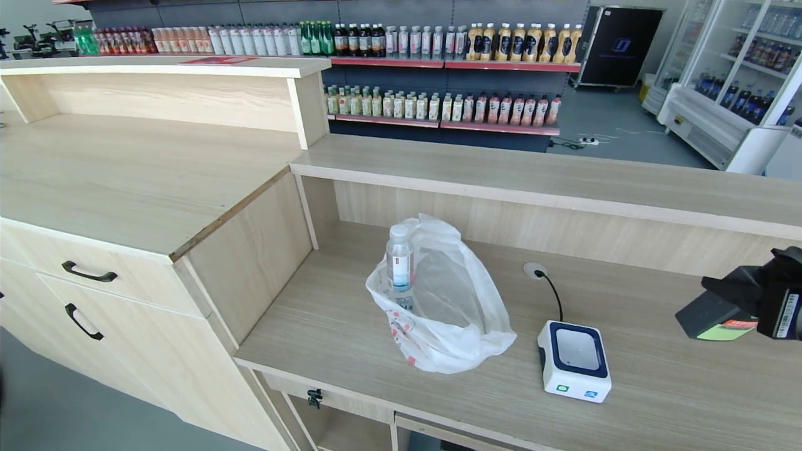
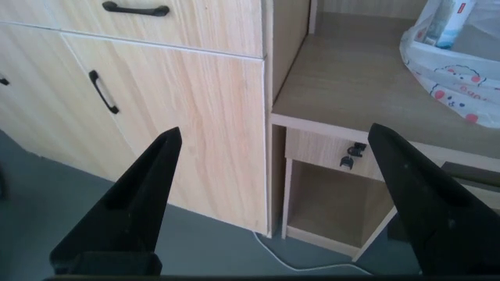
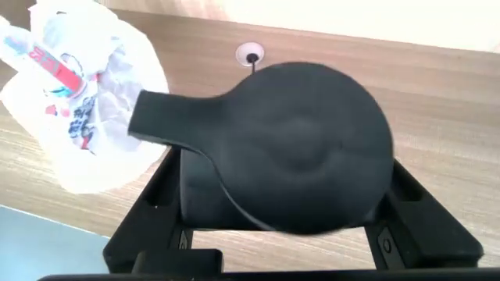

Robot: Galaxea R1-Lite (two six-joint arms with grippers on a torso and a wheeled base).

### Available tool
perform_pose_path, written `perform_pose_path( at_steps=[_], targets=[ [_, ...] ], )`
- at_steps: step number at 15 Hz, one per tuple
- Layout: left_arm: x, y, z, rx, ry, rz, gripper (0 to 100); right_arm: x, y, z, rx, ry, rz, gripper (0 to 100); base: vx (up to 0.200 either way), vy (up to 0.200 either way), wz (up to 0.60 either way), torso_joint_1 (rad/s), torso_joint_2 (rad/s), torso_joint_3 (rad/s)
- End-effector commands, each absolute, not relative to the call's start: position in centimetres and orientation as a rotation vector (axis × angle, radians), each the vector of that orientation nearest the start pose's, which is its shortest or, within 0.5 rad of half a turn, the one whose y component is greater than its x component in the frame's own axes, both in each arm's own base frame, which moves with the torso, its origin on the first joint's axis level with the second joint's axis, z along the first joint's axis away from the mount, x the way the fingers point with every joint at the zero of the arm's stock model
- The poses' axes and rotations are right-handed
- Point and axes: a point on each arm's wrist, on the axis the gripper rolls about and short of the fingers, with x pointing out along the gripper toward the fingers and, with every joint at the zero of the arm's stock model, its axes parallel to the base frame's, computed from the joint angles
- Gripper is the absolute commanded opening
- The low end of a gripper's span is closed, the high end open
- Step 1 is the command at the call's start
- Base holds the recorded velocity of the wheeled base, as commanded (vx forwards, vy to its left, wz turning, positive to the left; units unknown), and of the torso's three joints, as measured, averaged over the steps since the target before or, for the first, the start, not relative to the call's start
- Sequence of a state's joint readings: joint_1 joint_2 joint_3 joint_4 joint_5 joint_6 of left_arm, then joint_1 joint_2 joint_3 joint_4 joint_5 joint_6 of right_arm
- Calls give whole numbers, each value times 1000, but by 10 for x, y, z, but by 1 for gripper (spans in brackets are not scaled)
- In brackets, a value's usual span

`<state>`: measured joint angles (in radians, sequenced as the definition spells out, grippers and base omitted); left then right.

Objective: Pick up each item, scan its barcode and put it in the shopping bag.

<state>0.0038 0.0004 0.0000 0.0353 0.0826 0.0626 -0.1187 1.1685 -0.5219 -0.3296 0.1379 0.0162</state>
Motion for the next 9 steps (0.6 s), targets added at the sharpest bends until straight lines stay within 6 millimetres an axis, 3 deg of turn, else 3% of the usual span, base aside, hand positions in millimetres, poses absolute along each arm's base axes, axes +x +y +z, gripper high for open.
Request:
perform_pose_path(
  at_steps=[1, 9],
  targets=[
    [-23, 2, 72, 64, 38, 86, 100, 170, -16, 191, 67, 366, 19, 0, 0, 0, 0, 0, 0, 0],
    [-23, 2, 72, 64, 38, 86, 100, 195, -2, 172, 307, 491, 37, 0, 0, 0, 0, 0, 0, 0]
  ],
)
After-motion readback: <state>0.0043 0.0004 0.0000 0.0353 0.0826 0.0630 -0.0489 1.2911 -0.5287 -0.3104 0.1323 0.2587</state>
